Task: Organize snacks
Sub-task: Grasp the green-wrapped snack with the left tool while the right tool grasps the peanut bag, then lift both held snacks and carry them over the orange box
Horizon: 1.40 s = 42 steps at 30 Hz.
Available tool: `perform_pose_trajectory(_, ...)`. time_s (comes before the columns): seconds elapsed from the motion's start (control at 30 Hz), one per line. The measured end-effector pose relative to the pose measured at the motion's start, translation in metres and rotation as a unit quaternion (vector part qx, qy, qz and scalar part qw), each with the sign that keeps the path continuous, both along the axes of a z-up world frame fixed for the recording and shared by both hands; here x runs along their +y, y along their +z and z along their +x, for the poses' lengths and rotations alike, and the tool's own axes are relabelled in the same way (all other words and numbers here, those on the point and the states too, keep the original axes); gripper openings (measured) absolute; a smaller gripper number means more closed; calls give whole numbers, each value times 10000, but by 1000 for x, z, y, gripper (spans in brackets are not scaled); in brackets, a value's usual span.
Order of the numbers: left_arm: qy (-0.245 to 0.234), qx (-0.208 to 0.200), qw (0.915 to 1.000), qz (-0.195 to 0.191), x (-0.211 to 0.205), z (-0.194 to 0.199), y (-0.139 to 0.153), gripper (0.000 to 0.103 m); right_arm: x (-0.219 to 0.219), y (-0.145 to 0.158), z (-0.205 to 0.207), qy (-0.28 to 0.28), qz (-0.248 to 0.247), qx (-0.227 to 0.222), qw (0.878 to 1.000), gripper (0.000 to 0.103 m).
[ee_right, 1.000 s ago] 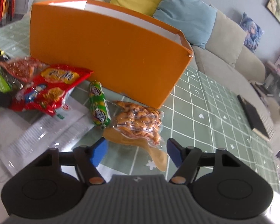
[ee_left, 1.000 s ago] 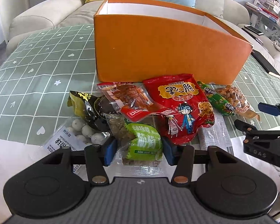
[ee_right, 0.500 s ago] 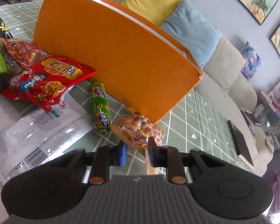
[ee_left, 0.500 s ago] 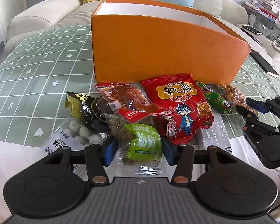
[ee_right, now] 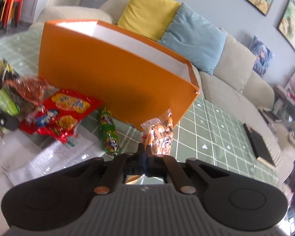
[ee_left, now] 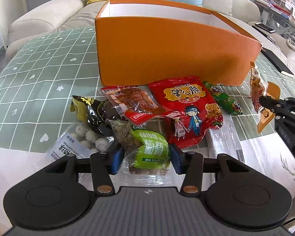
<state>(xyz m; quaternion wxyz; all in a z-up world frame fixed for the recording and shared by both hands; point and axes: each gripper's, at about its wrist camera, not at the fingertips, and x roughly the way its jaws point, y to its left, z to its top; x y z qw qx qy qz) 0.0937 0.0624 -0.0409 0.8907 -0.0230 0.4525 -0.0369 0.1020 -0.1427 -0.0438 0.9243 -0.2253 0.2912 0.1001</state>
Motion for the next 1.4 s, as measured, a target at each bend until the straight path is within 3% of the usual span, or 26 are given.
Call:
perform_pose_trajectory(0.47,-56,-191,9998,-39,2,-25,31,54,-3,34,-30,232,476,-154,9985,0)
perform_pose_trajectory(0.83,-36,-456,9989,30,-13,-28,73,54,-6,76,-51,351,771,-356,9958,0)
perform_pose_trajectory(1.13,-92,-810,9967,40,-9,-7,109,54,-5,104,-46,446,859,-586,9936,0)
perform_pose_trajectory(1.4,-145,-1158,9930,188,-6,29,136,54,-3,144,-12,711,1131,-751,9882,0)
